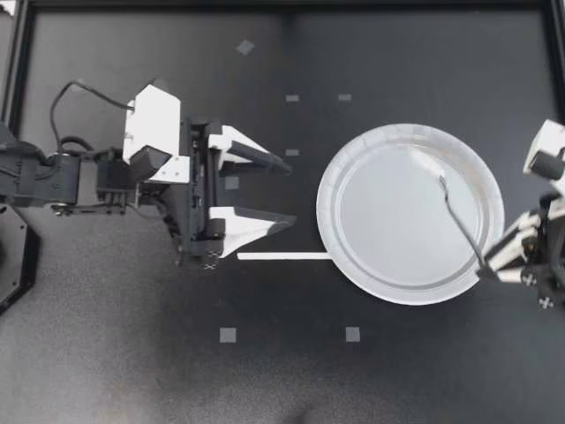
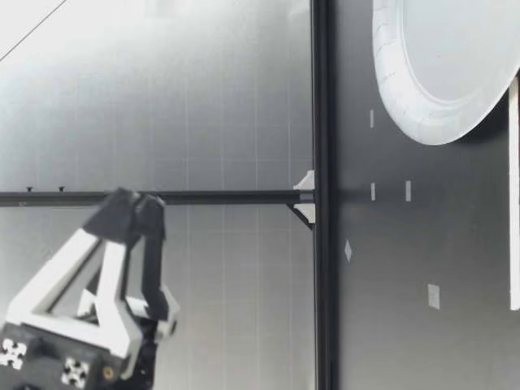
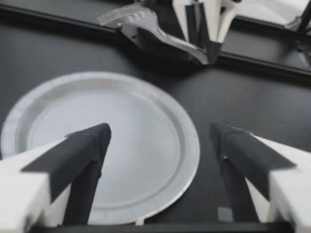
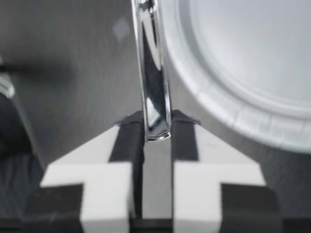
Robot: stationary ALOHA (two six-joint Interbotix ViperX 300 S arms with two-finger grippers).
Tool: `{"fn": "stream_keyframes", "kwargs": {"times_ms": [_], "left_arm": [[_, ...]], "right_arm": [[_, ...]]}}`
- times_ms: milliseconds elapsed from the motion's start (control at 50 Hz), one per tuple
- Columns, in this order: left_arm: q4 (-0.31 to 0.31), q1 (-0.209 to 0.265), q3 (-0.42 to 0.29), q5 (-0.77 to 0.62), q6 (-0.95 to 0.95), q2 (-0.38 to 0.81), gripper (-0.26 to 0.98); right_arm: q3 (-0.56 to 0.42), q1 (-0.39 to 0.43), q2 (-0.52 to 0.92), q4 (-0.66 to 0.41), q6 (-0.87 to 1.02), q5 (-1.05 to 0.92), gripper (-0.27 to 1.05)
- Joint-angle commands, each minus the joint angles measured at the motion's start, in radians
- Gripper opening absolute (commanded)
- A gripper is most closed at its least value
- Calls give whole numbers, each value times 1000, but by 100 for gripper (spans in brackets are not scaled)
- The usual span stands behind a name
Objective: Pick up the fork and place it on the plate.
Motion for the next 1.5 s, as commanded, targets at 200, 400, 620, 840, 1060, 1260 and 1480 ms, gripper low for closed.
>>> {"fn": "stream_keyframes", "kwargs": {"times_ms": [200,400,620,840,1060,1260,1480], "left_arm": [[-2,-2,64,-14,-37,-104,73],[-2,-2,91,-29,-44,-117,73],[-3,-12,107,-29,-43,-124,73],[-3,-14,140,-48,-43,-161,73],[-2,-20,207,-132,-44,-216,73],[-2,-20,232,-141,-81,-241,73],[2,-26,244,-149,-86,-241,73]], "right_arm": [[-25,95,209,101,124,61,-12],[-28,106,302,115,193,104,-12],[-29,104,393,110,247,143,-12],[-64,104,503,106,284,158,-13],[-71,106,543,95,318,158,-12],[-80,104,541,94,330,158,-12],[-86,86,552,100,347,158,-12]]}}
